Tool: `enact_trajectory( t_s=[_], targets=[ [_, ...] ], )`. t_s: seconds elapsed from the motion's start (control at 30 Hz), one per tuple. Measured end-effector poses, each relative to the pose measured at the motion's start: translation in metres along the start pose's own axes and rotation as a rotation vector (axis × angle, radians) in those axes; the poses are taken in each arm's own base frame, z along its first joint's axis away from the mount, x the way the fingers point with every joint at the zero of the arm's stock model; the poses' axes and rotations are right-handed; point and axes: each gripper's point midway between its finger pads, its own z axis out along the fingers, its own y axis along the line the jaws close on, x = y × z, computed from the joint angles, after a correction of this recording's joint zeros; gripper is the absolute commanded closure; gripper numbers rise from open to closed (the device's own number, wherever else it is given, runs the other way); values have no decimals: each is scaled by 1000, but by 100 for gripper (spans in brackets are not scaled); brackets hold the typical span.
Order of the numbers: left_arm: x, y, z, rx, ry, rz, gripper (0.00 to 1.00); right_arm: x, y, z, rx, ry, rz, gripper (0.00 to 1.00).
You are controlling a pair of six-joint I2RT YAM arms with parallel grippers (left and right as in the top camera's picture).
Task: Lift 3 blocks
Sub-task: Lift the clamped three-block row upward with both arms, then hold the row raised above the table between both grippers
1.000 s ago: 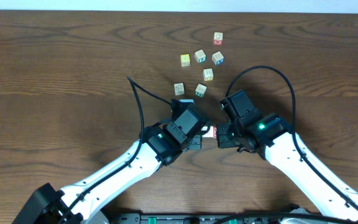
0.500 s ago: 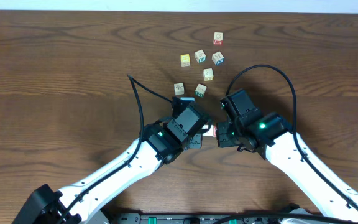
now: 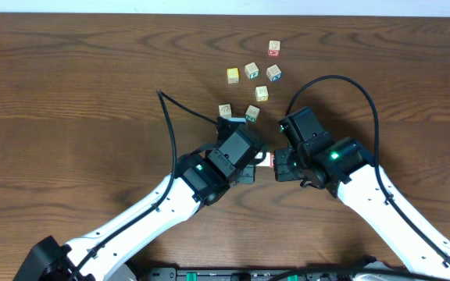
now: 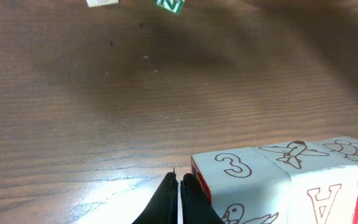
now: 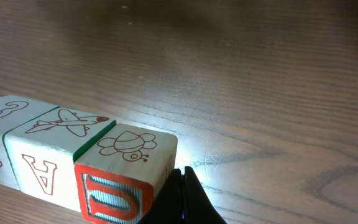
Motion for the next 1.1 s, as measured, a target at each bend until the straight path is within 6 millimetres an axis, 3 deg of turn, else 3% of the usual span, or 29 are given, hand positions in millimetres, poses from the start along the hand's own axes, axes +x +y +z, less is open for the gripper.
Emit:
enact_trajectory(
  t_s=[0.37,1.1],
  targets=[
    [-7,0,-17,13,-42,-2,93,-7,6,-11,-26,-29,-1,99],
    [-12,-2,-21,22,-56,-4,93,-9,7,-23,-36,-45,-1,99]
  ],
)
